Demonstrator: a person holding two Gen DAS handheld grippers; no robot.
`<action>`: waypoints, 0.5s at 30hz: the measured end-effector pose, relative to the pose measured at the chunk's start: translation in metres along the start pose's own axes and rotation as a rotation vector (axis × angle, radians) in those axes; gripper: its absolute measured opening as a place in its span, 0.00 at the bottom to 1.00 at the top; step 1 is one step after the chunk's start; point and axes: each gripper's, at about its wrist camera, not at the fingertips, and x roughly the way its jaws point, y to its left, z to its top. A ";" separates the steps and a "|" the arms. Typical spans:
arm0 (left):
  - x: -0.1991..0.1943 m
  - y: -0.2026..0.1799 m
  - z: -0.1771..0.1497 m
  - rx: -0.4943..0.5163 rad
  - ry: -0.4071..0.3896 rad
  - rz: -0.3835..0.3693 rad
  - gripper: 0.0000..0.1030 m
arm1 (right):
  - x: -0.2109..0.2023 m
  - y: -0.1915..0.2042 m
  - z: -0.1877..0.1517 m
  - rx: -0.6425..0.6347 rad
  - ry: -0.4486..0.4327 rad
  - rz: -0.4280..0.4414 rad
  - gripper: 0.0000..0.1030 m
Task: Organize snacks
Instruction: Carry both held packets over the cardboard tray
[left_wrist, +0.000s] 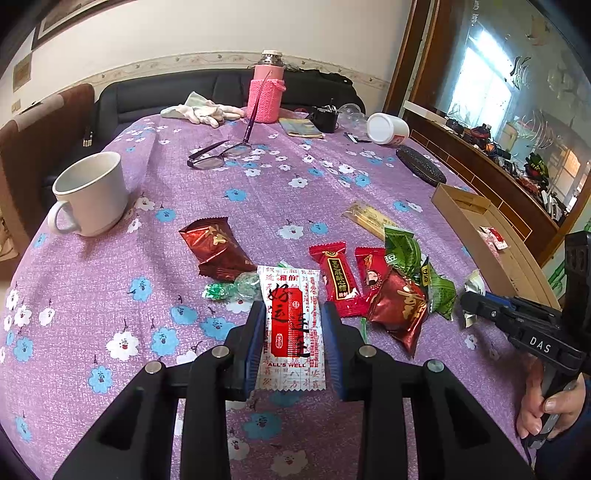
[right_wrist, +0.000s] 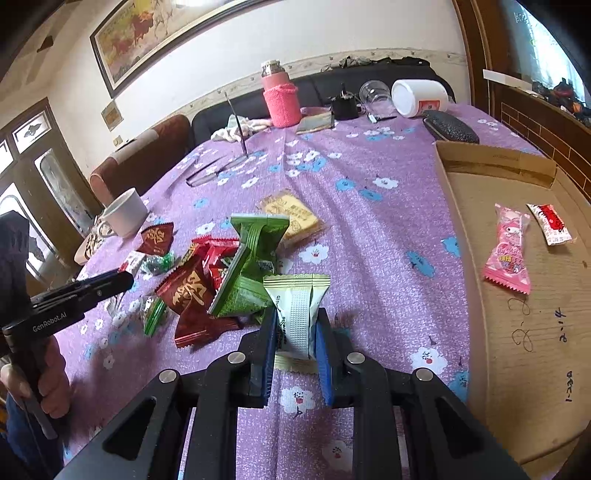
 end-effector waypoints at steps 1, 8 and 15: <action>-0.001 -0.001 0.001 0.001 -0.002 -0.003 0.29 | -0.001 -0.001 0.000 0.005 -0.006 0.004 0.20; -0.012 -0.008 0.001 0.001 -0.022 -0.011 0.29 | -0.014 -0.009 0.002 0.053 -0.044 0.026 0.20; -0.028 -0.028 0.005 0.003 -0.024 -0.047 0.29 | -0.036 -0.022 0.002 0.107 -0.090 0.060 0.20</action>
